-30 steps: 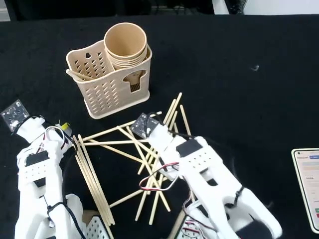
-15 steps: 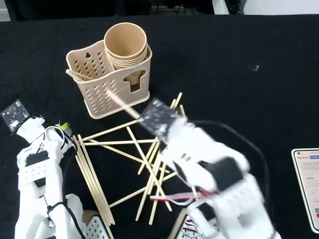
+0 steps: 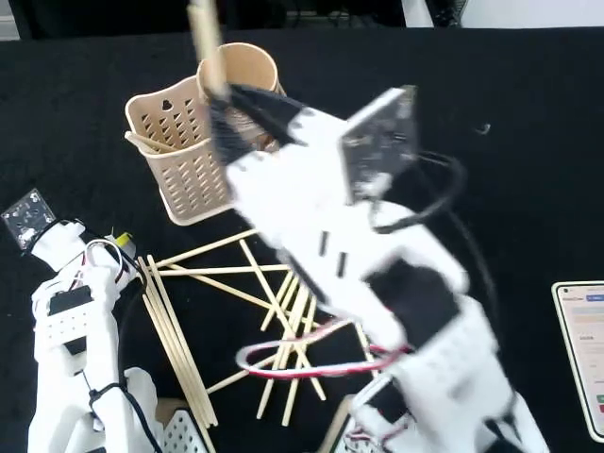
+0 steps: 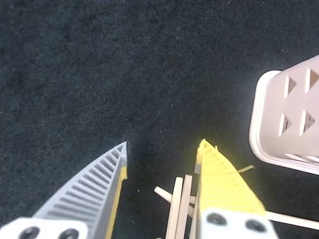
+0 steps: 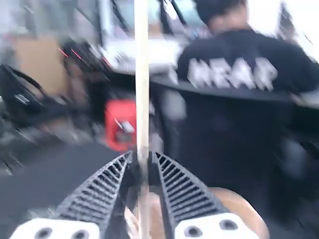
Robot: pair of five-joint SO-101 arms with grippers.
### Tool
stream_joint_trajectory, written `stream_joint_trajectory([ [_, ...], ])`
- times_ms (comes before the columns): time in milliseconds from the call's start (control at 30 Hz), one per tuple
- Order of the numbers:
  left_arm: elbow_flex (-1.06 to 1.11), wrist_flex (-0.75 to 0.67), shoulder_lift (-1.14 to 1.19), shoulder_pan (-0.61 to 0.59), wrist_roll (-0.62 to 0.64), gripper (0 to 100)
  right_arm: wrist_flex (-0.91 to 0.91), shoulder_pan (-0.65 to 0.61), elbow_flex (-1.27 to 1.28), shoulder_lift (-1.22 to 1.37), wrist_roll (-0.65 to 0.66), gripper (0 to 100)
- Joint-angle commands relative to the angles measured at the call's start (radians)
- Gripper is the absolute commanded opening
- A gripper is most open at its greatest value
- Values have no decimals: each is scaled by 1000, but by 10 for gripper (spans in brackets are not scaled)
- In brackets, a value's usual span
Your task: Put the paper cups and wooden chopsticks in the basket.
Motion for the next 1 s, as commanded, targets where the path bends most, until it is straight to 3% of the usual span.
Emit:
stream_joint_trajectory([
  [0,-10,-15,-18,-2,3,227,-262,-40,-79,147,-12,11],
  [167,-10,-15,-18,-2,3,227,-427,9,-159,361,-12,11],
  [467,-10,-15,-18,-4,2,227,-511,43,-265,677,-12,11],
  [967,-10,-15,-18,-4,2,227,-506,63,-65,693,-17,17],
])
